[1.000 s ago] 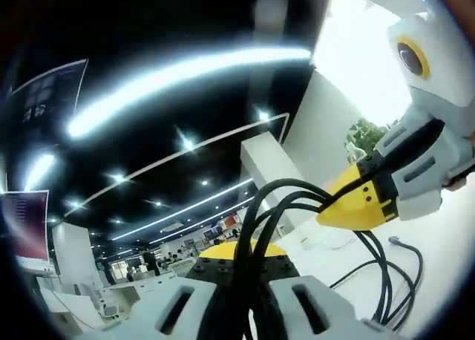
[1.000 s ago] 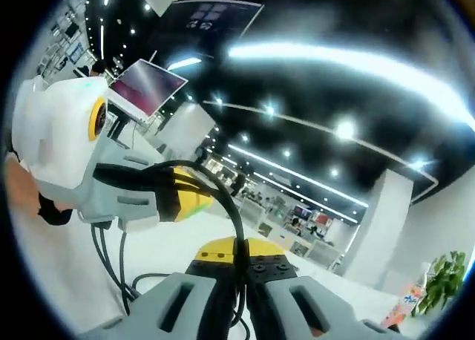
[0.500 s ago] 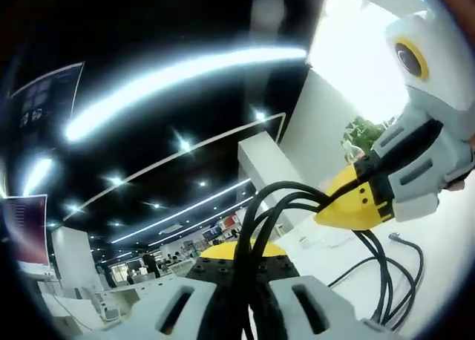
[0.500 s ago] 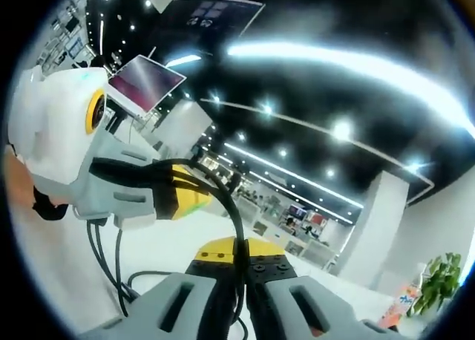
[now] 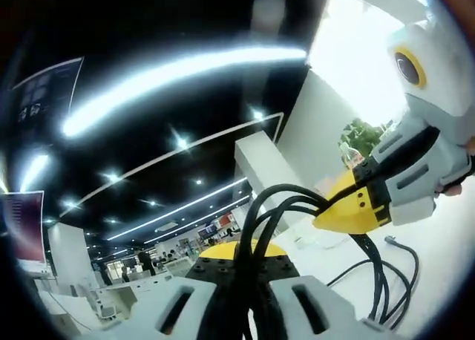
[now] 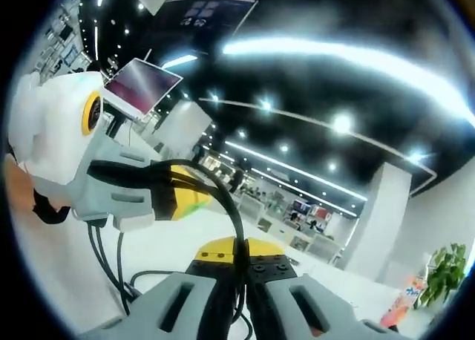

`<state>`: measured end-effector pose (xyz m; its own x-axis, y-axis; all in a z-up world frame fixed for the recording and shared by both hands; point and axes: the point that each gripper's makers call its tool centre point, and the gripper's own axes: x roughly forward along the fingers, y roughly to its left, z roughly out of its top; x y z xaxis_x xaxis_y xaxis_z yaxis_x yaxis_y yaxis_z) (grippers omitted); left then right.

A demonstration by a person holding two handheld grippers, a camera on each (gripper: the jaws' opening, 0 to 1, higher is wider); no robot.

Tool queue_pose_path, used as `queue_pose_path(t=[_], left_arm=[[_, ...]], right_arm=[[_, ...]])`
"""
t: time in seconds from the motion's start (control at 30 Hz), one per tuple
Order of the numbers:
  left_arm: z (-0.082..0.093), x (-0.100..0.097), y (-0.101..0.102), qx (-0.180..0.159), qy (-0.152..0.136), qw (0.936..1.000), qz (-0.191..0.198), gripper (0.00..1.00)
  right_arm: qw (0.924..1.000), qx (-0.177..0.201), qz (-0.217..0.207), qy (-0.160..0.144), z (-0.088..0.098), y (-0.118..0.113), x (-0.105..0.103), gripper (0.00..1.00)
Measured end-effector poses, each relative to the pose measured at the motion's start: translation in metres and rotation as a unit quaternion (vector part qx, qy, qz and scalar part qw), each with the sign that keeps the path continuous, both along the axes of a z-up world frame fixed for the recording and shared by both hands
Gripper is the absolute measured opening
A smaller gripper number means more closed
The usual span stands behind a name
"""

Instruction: Coil the Type-C to USB data cable on the desktop and secure it with Velcro straps.

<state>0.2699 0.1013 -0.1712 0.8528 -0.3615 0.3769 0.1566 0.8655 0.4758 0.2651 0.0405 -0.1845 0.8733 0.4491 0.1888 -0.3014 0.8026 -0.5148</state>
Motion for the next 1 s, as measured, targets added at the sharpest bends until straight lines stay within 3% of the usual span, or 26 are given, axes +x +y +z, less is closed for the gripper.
queue_pose_path(t=[0.73,0.87,1.0], left_arm=[[0.0038,-0.0042,-0.0026,-0.018,0.008,0.9995,-0.024,0.04],[0.0038,-0.0047,-0.0010,-0.024,0.006,0.9994,-0.024,0.04],[0.0016,-0.0030,-0.0014,-0.015,0.008,0.9997,-0.018,0.04]], right_arm=[[0.9999,-0.013,-0.002,0.011,0.0012,0.0003,-0.0024,0.03],[0.9994,-0.032,-0.008,-0.007,0.0026,0.0019,-0.0063,0.03],[0.9996,-0.027,-0.009,0.000,0.0022,0.0003,-0.0050,0.03]])
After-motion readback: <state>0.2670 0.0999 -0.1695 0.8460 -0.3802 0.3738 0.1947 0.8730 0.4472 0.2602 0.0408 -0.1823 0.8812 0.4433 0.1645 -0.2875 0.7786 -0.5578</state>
